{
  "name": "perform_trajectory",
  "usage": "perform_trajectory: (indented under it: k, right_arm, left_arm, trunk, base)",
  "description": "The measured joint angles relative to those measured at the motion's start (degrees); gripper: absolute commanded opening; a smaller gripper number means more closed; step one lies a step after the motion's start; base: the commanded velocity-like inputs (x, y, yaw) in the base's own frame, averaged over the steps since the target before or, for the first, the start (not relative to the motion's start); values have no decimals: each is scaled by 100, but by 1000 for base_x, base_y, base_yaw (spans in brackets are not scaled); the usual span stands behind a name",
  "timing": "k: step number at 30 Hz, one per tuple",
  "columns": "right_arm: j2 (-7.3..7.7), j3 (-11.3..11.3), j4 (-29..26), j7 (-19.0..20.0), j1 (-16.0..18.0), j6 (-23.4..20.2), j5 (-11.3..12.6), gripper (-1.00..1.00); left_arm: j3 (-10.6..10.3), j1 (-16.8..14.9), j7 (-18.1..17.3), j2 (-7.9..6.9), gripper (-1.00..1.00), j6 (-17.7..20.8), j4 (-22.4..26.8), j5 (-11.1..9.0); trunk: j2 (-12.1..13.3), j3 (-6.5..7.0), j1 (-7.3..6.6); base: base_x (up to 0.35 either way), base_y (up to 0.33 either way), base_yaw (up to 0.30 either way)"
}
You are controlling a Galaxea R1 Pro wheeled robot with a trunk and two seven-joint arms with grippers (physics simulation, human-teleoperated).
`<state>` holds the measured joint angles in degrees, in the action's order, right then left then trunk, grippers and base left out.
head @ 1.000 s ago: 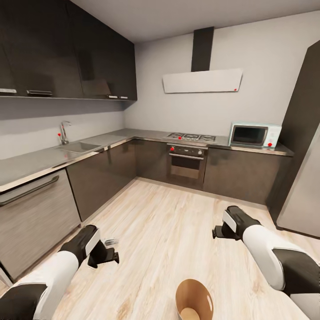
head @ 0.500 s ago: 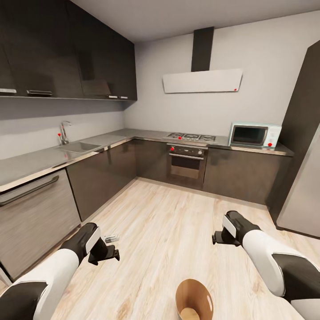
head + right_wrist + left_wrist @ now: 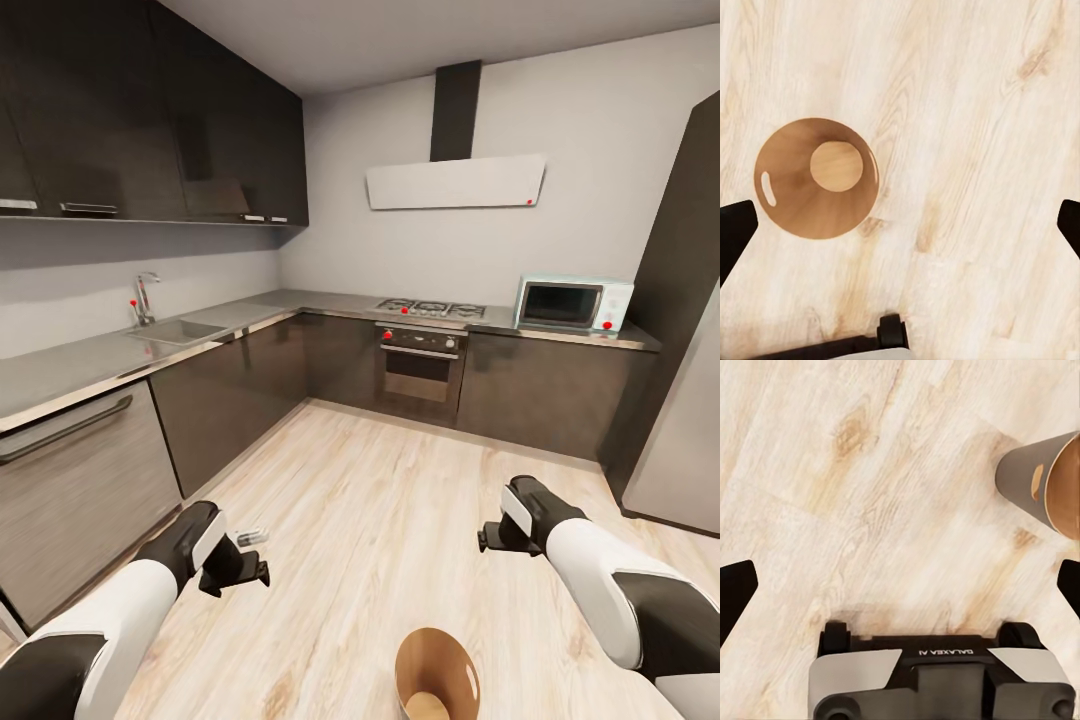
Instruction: Put the three can of soda from the living room inside the tash can in the kitchen.
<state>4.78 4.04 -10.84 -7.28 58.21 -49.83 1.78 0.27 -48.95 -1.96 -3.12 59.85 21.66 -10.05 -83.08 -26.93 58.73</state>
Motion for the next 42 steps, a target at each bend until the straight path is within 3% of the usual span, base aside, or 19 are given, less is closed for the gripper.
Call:
perform_trajectory:
  k: [5, 14, 24, 32, 42]
  right_arm:
    - [-7, 0, 5, -1, -2, 0, -2, 100]
    - [-10, 4, -9, 2, -18, 0, 9, 100]
    - [-24, 312, 7, 2, -36, 0, 6, 100]
    - [-70, 395, -55, 0, -78, 0, -5, 100]
    - [-79, 405, -76, 8, -82, -1, -2, 100]
  left_arm:
    - [-1, 0, 0, 3, 100, 1, 17, -147]
    - [-9, 0, 22, 1, 100, -26, 34, -201]
    - [-30, 0, 38, 11, 100, -126, 57, -199]
    - [-40, -2, 39, 16, 100, -144, 68, -199]
    - [-63, -8, 67, 53, 100, -141, 37, -175]
  trunk:
    - [0, 0, 0]
    - [0, 0, 0]
    - [0, 0, 0]
    - [0, 0, 0]
    - [-399, -179, 219]
  base:
    - [0, 0, 0]
    - [0, 0, 0]
    - [0, 0, 0]
    - [0, 0, 0]
    - [0, 0, 0]
